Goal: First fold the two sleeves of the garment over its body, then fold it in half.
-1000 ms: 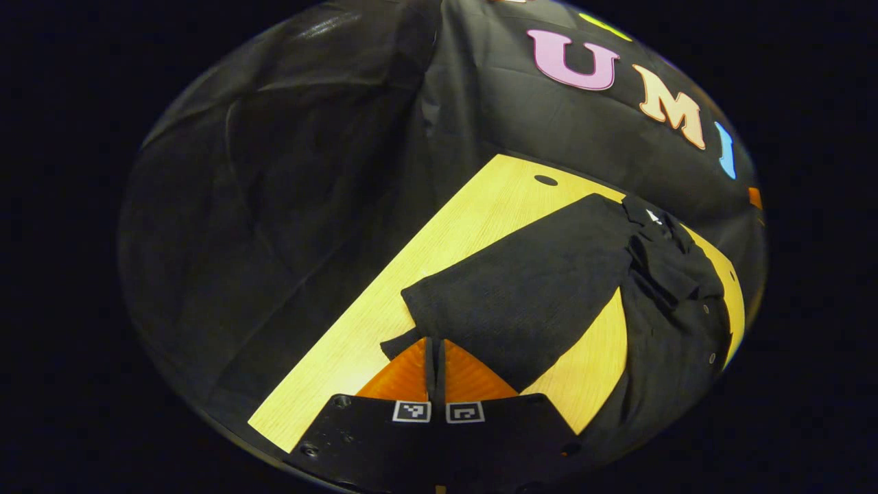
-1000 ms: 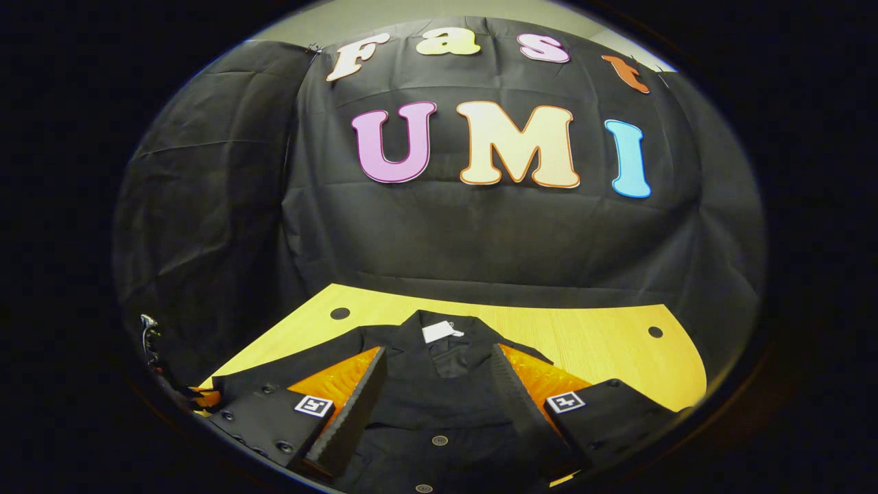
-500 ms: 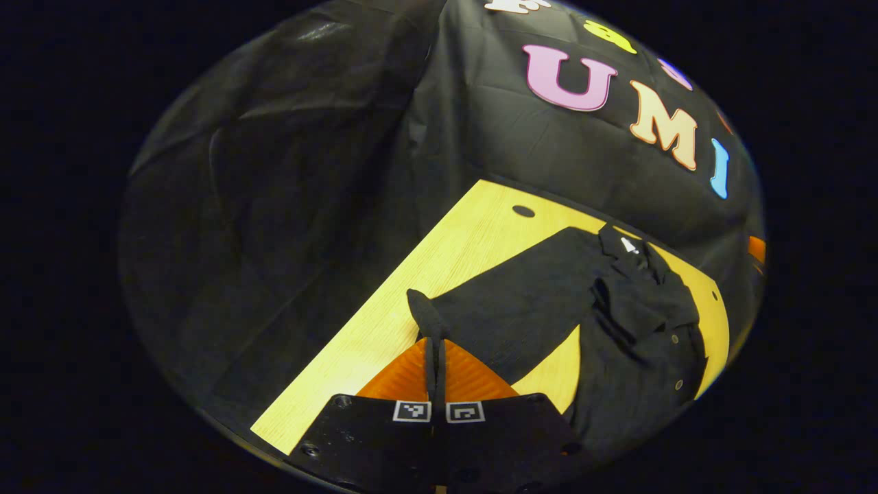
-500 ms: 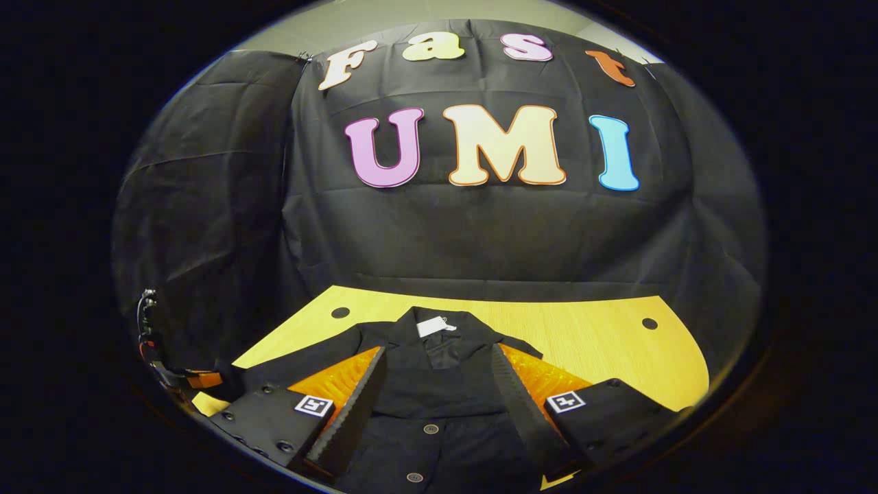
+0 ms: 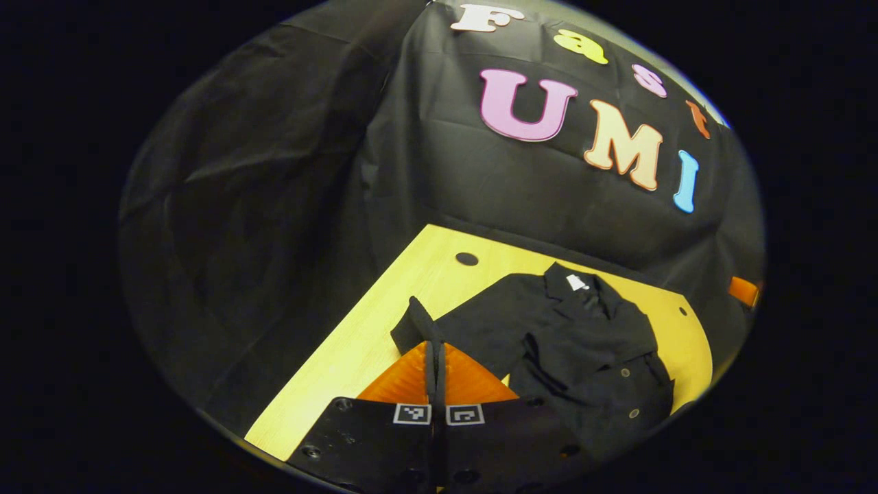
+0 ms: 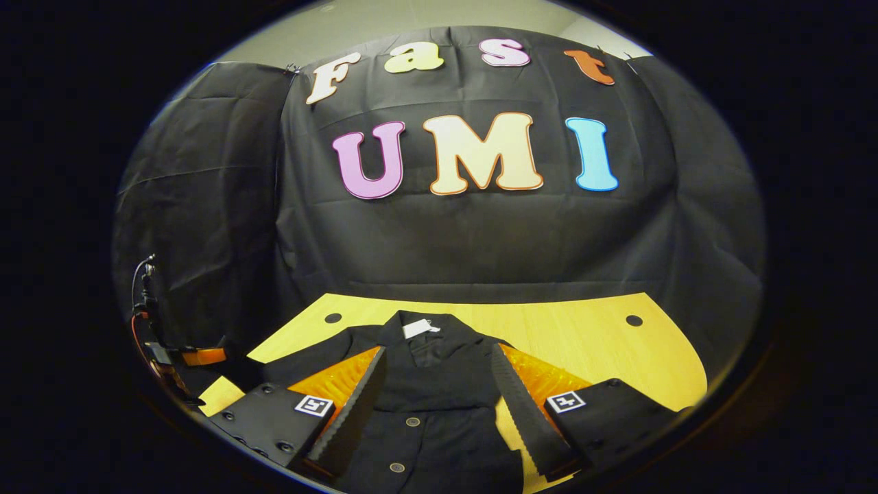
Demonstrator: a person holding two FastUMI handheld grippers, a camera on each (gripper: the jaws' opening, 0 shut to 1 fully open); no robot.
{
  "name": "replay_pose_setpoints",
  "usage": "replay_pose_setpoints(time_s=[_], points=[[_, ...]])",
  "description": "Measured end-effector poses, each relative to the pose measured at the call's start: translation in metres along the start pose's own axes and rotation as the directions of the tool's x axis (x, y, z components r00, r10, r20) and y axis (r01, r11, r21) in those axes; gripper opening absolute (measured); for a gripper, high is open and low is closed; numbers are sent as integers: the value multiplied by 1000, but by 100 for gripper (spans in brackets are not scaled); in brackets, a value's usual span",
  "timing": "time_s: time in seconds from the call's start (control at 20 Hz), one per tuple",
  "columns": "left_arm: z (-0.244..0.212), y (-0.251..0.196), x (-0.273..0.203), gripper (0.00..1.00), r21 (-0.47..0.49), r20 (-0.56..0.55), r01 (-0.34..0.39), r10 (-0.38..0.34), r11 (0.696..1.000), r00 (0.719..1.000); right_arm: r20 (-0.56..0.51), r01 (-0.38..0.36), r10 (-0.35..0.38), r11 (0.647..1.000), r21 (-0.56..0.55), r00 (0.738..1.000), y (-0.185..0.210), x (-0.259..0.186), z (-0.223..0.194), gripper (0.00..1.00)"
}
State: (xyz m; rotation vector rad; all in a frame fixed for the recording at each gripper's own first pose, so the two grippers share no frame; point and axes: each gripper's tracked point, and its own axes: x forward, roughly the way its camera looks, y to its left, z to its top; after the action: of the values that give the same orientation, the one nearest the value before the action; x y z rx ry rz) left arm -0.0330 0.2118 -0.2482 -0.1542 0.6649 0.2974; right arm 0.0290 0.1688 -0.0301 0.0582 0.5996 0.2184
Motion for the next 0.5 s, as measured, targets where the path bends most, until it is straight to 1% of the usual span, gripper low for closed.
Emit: replay_pose_setpoints(time_s=[0.1,0.15,0.2,0.5], points=[[9,-18,6,0,10,15,32,-32,999,999,7,13,-13,1000,5,1000,-12,-7,1,98],[13,-28,8,0,18,24,46,-47,999,999,9,20,-20,1000,8,1000,-18,-10,1,97],[17,-38,10,0,25,32,62,-63,998,998,12,26,-26,1000,13,1000,-24,-14,0,99],[35,-100,28,0,84,45,148,-153,985,987,17,66,-67,997,48,998,-58,-35,-7,96]])
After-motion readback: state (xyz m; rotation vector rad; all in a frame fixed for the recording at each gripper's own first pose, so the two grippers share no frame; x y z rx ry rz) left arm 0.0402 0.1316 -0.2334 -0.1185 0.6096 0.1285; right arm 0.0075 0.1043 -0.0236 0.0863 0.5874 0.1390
